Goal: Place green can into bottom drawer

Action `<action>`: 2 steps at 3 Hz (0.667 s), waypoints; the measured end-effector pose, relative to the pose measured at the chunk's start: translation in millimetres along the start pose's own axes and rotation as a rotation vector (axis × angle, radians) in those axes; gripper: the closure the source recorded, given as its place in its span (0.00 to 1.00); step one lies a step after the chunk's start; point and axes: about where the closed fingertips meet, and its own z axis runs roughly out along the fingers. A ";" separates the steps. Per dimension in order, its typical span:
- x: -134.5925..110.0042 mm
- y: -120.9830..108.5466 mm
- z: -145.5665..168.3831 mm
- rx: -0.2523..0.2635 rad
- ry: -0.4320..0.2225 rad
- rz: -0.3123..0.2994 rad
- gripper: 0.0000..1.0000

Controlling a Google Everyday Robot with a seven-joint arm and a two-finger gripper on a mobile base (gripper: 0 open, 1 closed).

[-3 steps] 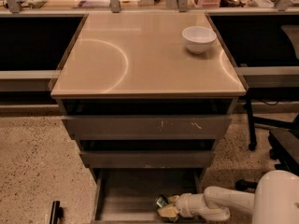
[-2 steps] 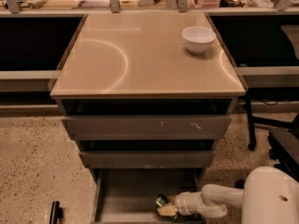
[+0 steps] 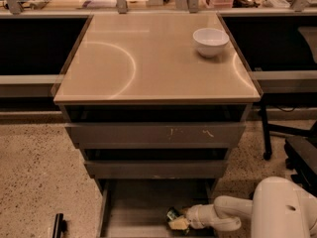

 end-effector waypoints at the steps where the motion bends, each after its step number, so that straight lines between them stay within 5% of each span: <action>1: 0.0 0.0 0.0 0.000 0.000 0.000 0.58; 2: 0.0 0.1 0.1 0.000 0.000 0.000 0.35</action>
Offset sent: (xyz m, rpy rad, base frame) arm 0.0000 0.0000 0.0000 0.0000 0.0000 0.0000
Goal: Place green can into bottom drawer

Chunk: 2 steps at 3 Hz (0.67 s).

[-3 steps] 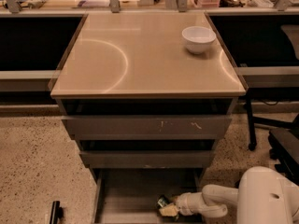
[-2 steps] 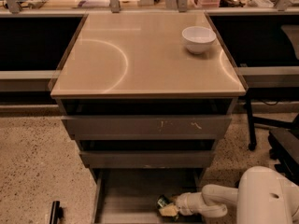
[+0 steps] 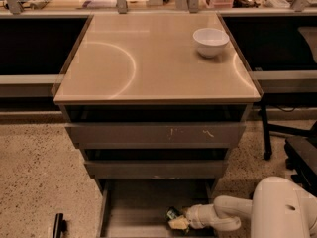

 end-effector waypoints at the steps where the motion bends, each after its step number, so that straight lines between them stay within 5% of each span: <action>1: 0.0 0.0 0.0 0.000 0.000 0.000 0.11; 2: 0.0 0.1 0.1 0.000 0.000 0.000 0.00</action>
Offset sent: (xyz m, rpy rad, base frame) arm 0.0000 0.0000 0.0000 0.0000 0.0000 0.0000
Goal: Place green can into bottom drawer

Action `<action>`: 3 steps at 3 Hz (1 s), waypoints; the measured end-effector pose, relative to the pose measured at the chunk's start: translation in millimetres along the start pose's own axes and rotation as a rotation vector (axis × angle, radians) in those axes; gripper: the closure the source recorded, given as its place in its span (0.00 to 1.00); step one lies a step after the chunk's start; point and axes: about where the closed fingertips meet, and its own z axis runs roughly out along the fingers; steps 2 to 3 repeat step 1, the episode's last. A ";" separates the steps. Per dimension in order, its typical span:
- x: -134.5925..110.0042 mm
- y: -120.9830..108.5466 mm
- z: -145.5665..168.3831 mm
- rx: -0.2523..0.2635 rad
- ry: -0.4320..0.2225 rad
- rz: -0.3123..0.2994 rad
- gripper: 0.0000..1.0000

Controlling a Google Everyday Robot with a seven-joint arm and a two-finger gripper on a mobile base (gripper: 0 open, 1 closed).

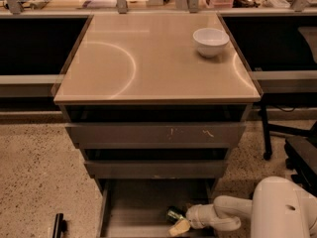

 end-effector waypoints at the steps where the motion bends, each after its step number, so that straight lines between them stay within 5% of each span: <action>1: 0.0 0.0 0.0 0.000 0.000 0.000 0.00; 3: 0.0 0.0 0.0 0.000 0.000 0.000 0.00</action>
Offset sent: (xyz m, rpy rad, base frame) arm 0.0000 0.0000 0.0000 0.0000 0.0000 0.0000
